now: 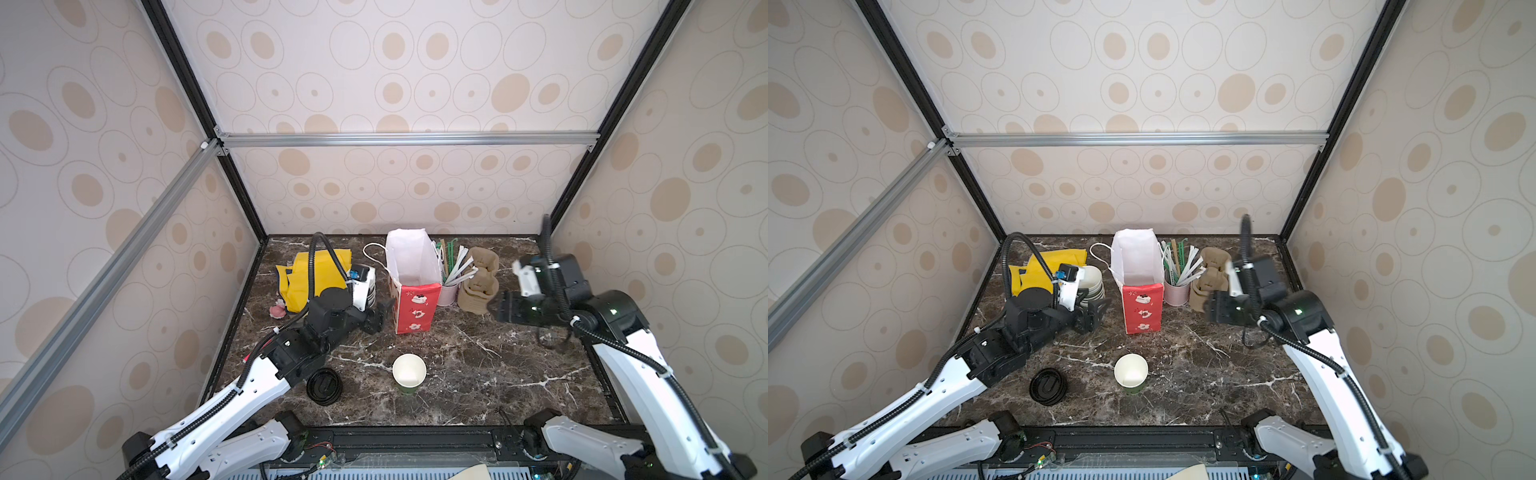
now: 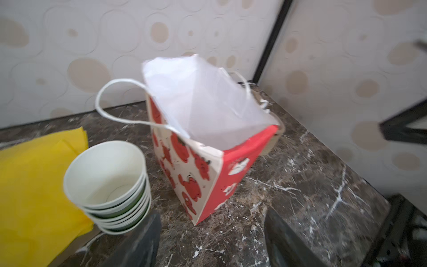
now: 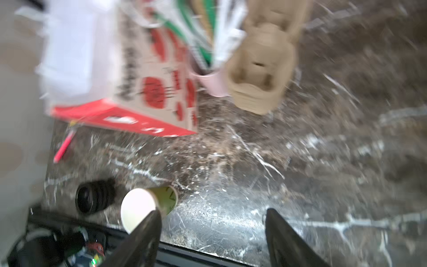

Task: Pack a coffee takeout order
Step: Place the coffee cup at the bottom-center of the table, then pick up the lid from the lid.

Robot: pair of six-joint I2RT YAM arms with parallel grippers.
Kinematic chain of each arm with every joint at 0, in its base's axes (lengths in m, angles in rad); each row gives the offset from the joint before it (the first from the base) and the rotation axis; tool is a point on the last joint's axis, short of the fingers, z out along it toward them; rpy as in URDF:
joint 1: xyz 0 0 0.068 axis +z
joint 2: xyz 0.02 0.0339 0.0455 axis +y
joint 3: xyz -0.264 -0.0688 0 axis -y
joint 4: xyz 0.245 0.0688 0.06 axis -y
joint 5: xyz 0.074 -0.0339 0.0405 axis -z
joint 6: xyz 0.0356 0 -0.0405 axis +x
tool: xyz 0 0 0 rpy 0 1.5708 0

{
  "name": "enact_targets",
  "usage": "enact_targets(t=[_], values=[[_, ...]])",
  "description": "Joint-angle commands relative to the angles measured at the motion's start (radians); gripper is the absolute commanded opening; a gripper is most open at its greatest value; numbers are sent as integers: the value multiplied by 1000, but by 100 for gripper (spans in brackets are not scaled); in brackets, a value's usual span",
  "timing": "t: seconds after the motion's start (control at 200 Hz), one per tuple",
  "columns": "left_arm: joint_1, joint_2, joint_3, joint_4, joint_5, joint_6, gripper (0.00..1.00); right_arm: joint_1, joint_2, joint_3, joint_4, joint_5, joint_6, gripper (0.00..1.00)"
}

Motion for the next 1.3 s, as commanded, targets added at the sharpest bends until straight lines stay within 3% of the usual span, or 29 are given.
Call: enact_targets(t=[0.0, 0.11, 0.255, 0.385, 0.57, 0.74, 0.835, 1.005, 1.18, 1.295], values=[[125, -7, -67, -27, -61, -184, 72, 317, 78, 70, 24, 52, -150, 73], [252, -121, -164, 67, -15, -222, 72, 546, 105, 31, 129, 115, -193, 73], [499, -220, -194, 27, 76, -292, 71, 707, 136, -69, 266, 162, -124, 73], [670, -199, -169, -49, 135, -253, 72, 789, 282, -40, 344, 176, -42, 73], [839, -280, -301, -30, 114, -333, 75, 804, 568, 99, 397, 296, 160, 76], [869, -410, -349, -42, -17, -346, 73, 804, 830, 329, 269, 400, 306, 76], [870, -459, -343, -57, -49, -355, 71, 803, 947, 455, 151, 452, 444, 70], [871, -530, -331, -82, -103, -343, 69, 800, 1062, 511, 171, 414, 555, 64], [870, -538, -285, -118, -113, -310, 68, 794, 1135, 564, 201, 335, 572, 59], [869, -549, -266, -134, -113, -299, 68, 795, 1178, 593, 177, 334, 603, 50]])
